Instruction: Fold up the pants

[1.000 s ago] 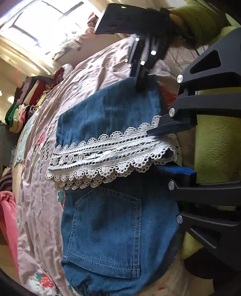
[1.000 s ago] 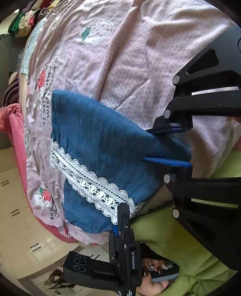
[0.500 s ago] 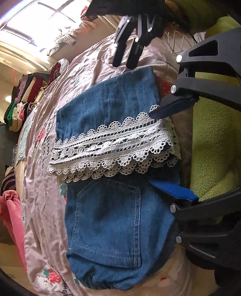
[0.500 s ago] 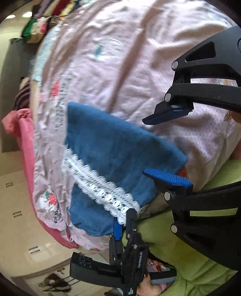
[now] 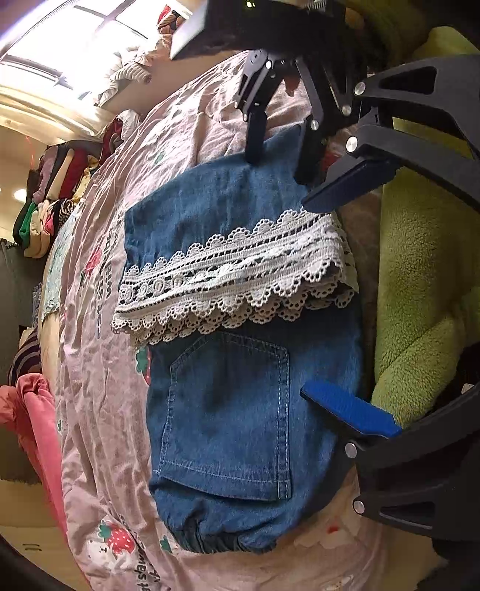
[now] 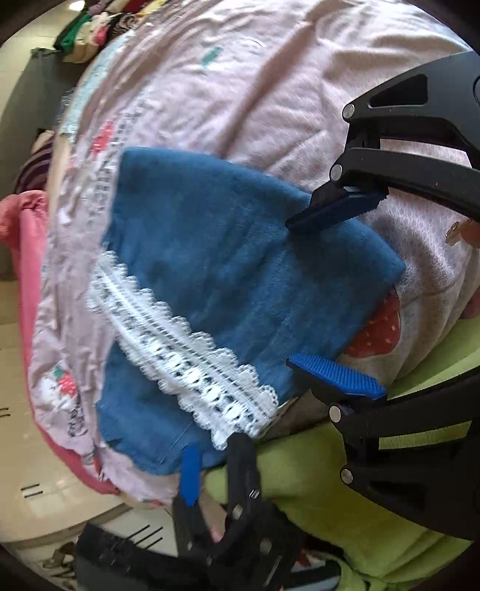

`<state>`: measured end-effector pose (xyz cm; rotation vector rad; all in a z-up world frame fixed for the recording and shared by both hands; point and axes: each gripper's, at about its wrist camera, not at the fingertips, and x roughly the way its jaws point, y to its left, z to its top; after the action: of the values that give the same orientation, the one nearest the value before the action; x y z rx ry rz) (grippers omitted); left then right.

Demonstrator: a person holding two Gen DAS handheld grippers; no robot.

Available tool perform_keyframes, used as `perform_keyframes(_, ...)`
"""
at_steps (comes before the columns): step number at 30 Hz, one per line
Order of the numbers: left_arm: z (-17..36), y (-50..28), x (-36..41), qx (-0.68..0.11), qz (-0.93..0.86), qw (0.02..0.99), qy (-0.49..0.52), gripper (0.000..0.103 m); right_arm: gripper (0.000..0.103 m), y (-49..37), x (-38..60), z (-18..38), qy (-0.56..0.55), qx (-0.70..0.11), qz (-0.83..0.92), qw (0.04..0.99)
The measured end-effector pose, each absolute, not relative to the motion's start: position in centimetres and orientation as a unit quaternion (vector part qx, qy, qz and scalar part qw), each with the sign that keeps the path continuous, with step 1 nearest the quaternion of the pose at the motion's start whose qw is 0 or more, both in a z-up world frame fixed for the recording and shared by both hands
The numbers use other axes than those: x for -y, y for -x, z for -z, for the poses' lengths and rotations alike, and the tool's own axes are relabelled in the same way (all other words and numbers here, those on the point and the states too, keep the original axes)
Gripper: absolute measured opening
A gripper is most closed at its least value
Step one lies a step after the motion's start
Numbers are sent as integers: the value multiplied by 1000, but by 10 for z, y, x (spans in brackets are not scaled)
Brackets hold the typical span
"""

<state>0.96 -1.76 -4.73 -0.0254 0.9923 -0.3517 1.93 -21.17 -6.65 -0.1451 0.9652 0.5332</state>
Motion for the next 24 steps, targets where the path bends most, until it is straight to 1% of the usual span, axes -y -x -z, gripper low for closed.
perform_keyframes(2,47,-10,16,-473,164,865,12,92,65,-18,210,66,70,-460,-256,847)
perform_keyframes(4,45,-10,16,-473,159,866,9,92,65,-18,209,63,69,-461,-257,847)
perform_keyframes(6,44,-10,15,-472,155,868,6,98,67,-18,211,60,58,-460,-257,848)
perform_keyframes(9,38,-8,13,-466,152,872,5,98,71,-16,218,48,36,-445,-258,857)
perform_keyframes(13,30,-5,10,-456,145,878,4,98,78,-17,223,32,28,-425,-252,869)
perform_keyframes(15,26,-4,8,-451,140,881,5,98,83,-18,225,25,25,-418,-253,872)
perform_keyframes(18,21,-3,4,-446,133,885,6,99,87,-18,224,15,30,-405,-252,878)
perform_keyframes(24,10,0,-7,-433,115,894,9,99,91,-21,220,-4,35,-383,-252,888)
